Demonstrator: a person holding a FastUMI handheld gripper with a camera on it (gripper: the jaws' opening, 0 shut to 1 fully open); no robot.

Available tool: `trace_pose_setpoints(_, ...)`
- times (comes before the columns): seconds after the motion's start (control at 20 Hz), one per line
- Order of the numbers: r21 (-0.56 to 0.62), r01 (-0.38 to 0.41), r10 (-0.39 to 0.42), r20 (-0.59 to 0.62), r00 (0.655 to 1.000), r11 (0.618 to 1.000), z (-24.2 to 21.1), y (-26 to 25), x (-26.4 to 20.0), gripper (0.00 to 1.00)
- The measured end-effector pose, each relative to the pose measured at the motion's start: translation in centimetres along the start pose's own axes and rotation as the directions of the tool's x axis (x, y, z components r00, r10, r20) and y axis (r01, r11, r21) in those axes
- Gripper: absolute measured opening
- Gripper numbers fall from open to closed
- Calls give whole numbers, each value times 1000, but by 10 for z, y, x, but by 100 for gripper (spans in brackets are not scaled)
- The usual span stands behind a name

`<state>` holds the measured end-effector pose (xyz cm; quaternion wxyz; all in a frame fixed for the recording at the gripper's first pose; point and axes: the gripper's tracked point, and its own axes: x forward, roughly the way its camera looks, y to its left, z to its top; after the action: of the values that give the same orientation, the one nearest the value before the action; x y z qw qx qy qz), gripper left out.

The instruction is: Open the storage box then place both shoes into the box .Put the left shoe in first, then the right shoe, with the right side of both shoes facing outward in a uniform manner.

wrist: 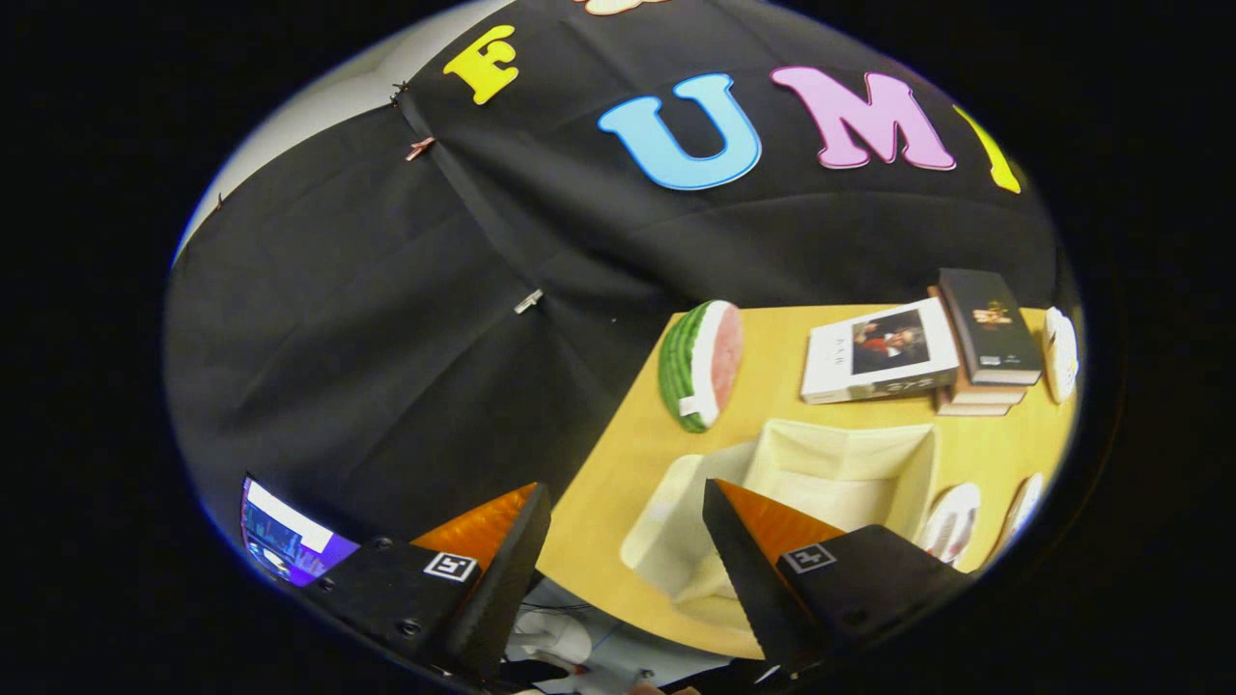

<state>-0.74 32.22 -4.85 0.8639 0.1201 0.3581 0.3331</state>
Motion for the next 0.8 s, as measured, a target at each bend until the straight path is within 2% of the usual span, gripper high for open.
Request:
trace_pose_setpoints(0.25, -84, 236, -233, 36, 972, 968, -16, -121, -43, 98)
trace_pose_setpoints(0.45, -103, 420, -420, 24, 907, 902, -49, -219, -84, 99)
trace_pose_setpoints(0.65, -18, 499, -499, -70, 864, 866, -104, -288, -102, 99)
trace_pose_setpoints(0.8, -30, 522, -521, -139, 842, 852, -136, -320, -102, 99)
